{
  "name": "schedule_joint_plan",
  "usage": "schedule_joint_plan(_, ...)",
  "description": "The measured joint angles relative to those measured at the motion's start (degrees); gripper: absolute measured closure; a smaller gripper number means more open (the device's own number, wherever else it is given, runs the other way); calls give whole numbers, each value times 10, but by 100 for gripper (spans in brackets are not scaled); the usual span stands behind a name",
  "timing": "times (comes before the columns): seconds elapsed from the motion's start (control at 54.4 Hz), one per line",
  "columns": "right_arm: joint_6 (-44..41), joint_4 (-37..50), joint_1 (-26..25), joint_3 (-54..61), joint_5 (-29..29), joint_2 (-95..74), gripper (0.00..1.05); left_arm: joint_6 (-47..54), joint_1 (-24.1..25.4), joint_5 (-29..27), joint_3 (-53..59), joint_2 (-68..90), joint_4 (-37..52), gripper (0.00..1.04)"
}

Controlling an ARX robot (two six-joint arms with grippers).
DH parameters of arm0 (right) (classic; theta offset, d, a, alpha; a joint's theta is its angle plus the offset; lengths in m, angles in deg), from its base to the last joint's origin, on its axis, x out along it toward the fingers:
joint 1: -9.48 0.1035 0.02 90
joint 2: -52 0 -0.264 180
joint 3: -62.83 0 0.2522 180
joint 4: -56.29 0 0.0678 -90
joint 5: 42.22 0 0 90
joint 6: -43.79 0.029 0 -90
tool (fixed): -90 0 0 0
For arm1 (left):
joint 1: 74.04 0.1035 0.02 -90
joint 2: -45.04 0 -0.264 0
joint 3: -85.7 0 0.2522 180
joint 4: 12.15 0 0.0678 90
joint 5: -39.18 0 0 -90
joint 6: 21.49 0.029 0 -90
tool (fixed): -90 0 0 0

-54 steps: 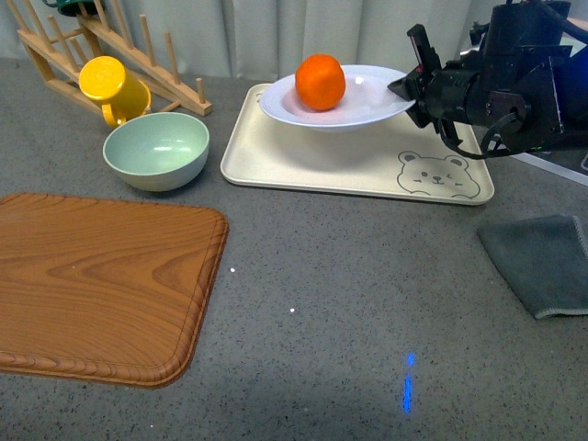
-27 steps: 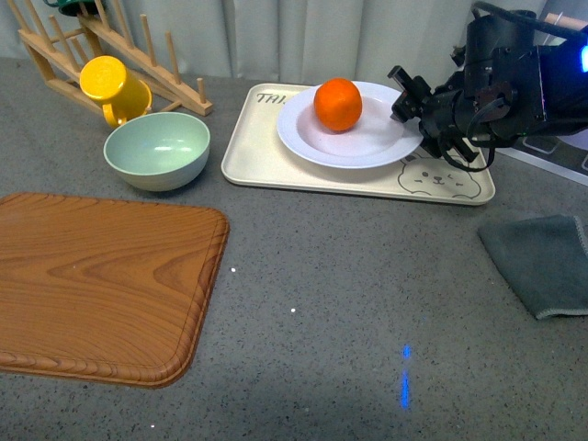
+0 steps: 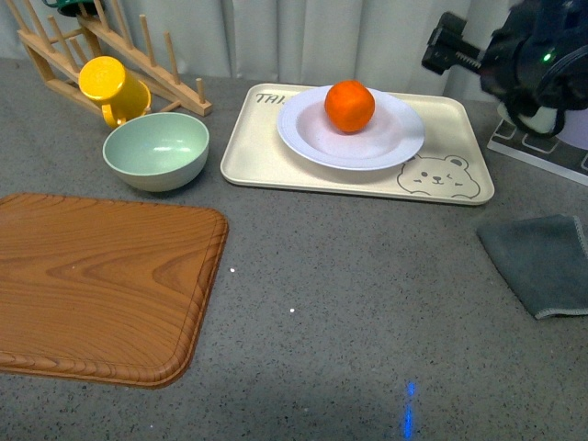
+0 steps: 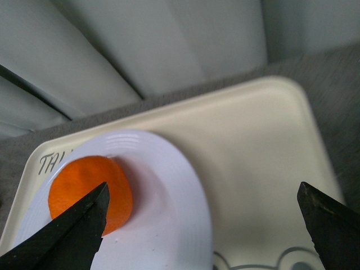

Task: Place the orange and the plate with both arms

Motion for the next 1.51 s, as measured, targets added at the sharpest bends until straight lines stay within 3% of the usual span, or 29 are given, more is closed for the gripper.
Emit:
schedule_joint_plan(0.11,-93,49,0,79,-30,69,9,0,0,0,0,0,0,6)
schedule_joint_plan(0.239,-249,129,-3,265,-64,212,9,0,0,0,0,0,0,6)
schedule_joint_plan(0.386,-325,153,-22,424,-72,346,9,0,0,0,0,0,0,6)
schedule_joint_plan(0.551,-310,87,-62,586,-84,532,9,0,0,0,0,0,0,6)
schedule_joint_plan(0.716,-245,-73,-96,743,-75,826,9,0,0,0,0,0,0,6)
schedule_joint_plan(0.771,-230,-142,-108,765,-65,918,9,0,0,0,0,0,0,6)
schedule_joint_plan(0.863,-221,-150,-113,768,-66,947,9,0,0,0,0,0,0,6)
schedule_joint_plan(0.9,-220,-113,-118,778,-42,941,12,0,0,0,0,0,0,6)
schedule_joint_plan(0.937,-220,-12,-123,808,2,924,19,0,0,0,0,0,0,6)
schedule_joint_plan(1.047,-220,133,-117,864,24,926,36,0,0,0,0,0,0,6)
schedule_joint_plan(1.102,-220,137,-113,865,21,950,45,0,0,0,0,0,0,6)
schedule_joint_plan(1.176,-220,106,-76,867,-30,995,61,0,0,0,0,0,0,6)
schedule_joint_plan(1.378,-220,28,-57,869,-33,1078,100,0,0,0,0,0,0,6)
schedule_joint_plan(1.506,-221,-8,-57,869,-33,1118,104,0,0,0,0,0,0,6)
